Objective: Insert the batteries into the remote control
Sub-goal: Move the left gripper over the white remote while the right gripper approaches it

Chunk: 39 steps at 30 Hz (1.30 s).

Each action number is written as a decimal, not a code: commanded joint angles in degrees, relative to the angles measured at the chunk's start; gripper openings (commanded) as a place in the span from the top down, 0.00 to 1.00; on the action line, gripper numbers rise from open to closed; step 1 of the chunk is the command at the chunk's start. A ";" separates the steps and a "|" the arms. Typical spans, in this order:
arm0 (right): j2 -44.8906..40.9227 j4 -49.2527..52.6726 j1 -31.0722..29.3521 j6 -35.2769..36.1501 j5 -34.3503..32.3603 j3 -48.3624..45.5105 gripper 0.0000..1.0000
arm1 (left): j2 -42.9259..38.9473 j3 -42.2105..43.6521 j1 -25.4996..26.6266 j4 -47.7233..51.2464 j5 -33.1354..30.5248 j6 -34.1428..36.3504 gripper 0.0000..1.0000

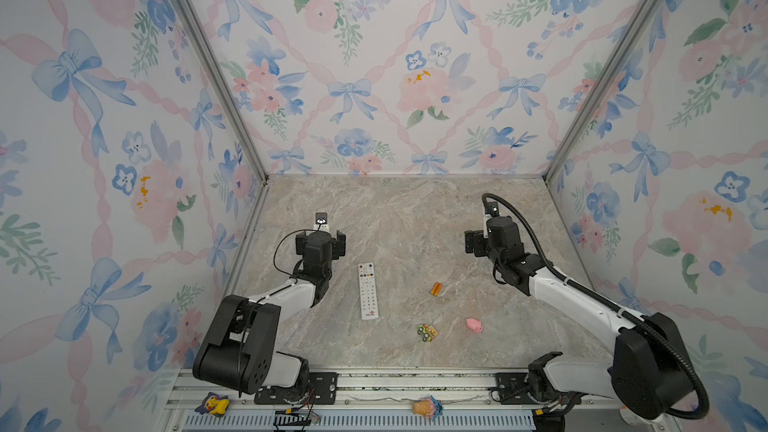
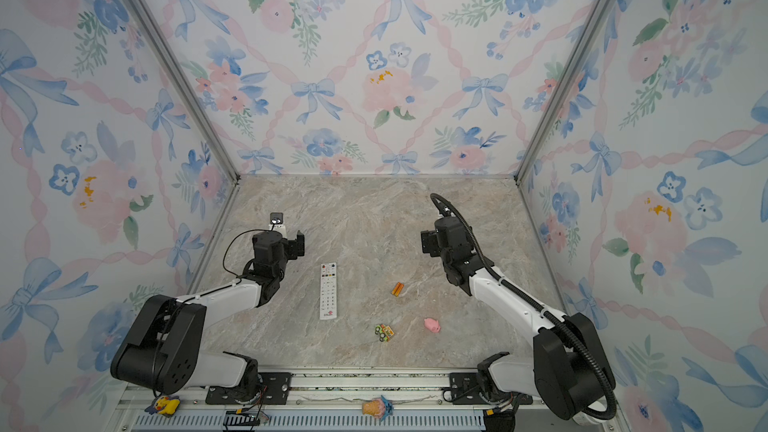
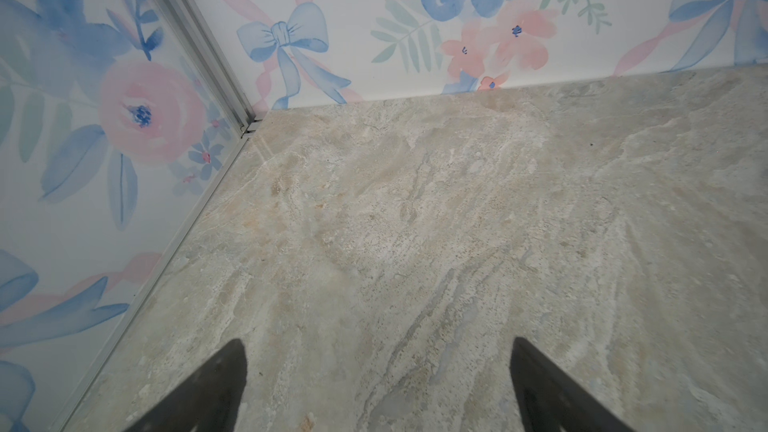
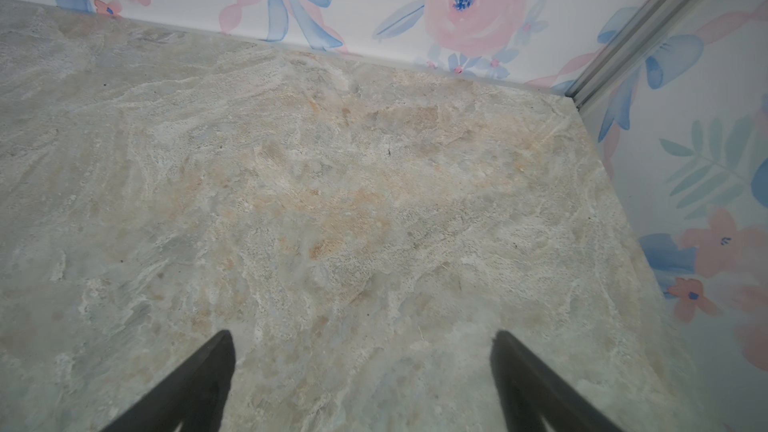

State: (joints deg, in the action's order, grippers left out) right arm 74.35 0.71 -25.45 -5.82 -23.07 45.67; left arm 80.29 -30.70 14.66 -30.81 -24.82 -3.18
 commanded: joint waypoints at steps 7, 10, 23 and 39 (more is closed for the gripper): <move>1.13 4.02 -3.76 -3.10 -1.38 3.16 0.03 | -0.32 -9.98 2.34 20.47 4.97 -10.87 0.02; 1.22 5.05 -4.94 -3.23 -1.45 3.95 0.03 | 0.04 -11.05 3.29 22.03 9.69 -12.39 0.02; 0.25 8.96 -12.32 -5.02 -2.28 4.55 0.03 | -0.75 -14.59 7.73 27.43 21.08 -21.51 0.02; -3.47 0.35 -20.33 6.50 12.39 -2.66 0.03 | -1.10 -13.64 10.19 30.36 21.39 -24.33 0.02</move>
State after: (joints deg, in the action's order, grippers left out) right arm 71.77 3.36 -44.71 -2.68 -14.66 44.18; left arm 80.29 -44.69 24.58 -1.89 -4.47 -26.09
